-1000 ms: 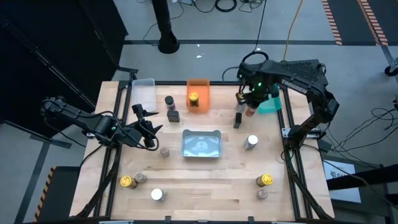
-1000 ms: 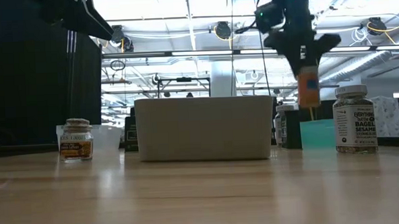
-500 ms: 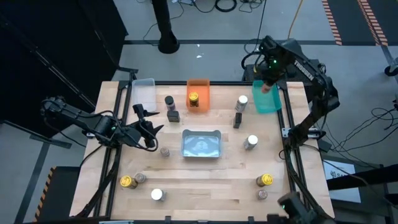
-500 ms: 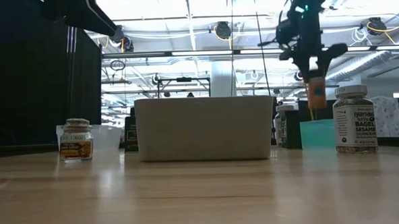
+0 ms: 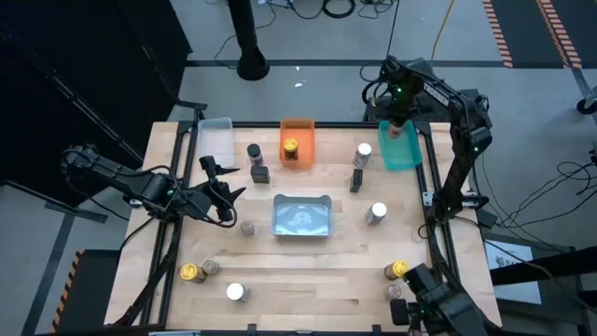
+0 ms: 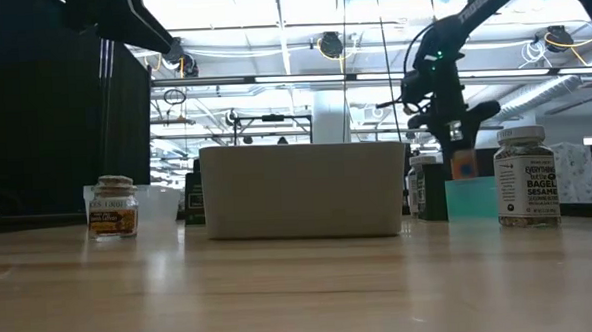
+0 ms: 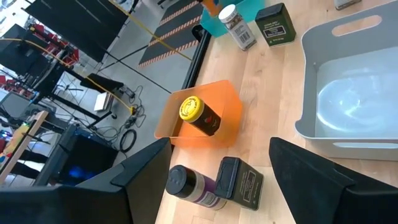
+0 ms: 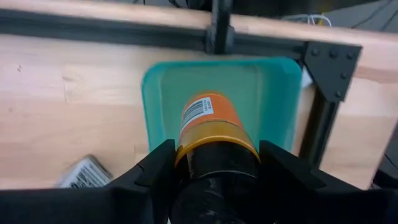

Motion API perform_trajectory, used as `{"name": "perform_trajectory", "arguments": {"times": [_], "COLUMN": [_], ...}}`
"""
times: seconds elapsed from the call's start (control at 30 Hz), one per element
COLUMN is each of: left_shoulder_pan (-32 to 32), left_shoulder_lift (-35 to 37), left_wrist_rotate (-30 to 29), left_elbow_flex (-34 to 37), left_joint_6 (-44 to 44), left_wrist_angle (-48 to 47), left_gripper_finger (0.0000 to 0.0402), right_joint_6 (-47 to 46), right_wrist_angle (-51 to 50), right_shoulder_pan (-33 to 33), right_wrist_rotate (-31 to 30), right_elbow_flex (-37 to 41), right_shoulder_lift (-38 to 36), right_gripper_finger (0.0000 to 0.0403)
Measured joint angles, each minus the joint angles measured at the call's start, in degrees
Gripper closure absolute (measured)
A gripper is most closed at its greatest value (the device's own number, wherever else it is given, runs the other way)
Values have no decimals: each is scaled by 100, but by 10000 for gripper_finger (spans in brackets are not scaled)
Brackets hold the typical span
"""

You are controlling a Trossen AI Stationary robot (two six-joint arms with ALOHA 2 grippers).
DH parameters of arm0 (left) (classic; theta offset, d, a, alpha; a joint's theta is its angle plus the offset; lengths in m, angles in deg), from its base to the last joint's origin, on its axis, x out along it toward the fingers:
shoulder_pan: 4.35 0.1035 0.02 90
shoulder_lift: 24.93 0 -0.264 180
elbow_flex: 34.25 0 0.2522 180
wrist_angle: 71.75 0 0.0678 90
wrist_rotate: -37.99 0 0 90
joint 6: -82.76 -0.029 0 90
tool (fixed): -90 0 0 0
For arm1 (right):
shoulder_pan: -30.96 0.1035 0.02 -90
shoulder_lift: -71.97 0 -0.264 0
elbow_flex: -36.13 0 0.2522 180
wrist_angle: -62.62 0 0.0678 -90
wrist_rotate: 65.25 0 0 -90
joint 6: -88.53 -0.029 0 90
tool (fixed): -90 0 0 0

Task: Sort spices by type
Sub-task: Put the right black seasoning bottle into the green bin

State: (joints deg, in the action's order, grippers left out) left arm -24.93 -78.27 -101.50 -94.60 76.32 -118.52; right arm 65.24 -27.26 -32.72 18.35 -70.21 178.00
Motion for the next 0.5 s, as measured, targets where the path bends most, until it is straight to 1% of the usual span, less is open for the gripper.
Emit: {"name": "perform_trajectory", "arguments": {"times": [0.17, 0.5], "left_shoulder_pan": [0, 0], "left_shoulder_lift": [2, 0], "left_wrist_rotate": [0, 0], "left_elbow_flex": [-2, -2], "left_joint_6": [0, 10], "left_wrist_angle": [-1, -46], "left_gripper_finger": [123, 123], "right_joint_6": [-4, -68], "right_wrist_angle": [306, 349], "right_shoulder_pan": [-2, 121], "right_wrist_rotate": [16, 26], "right_elbow_flex": [0, 0], "right_shoulder_lift": [76, 328], "right_gripper_finger": [228, 219]}}
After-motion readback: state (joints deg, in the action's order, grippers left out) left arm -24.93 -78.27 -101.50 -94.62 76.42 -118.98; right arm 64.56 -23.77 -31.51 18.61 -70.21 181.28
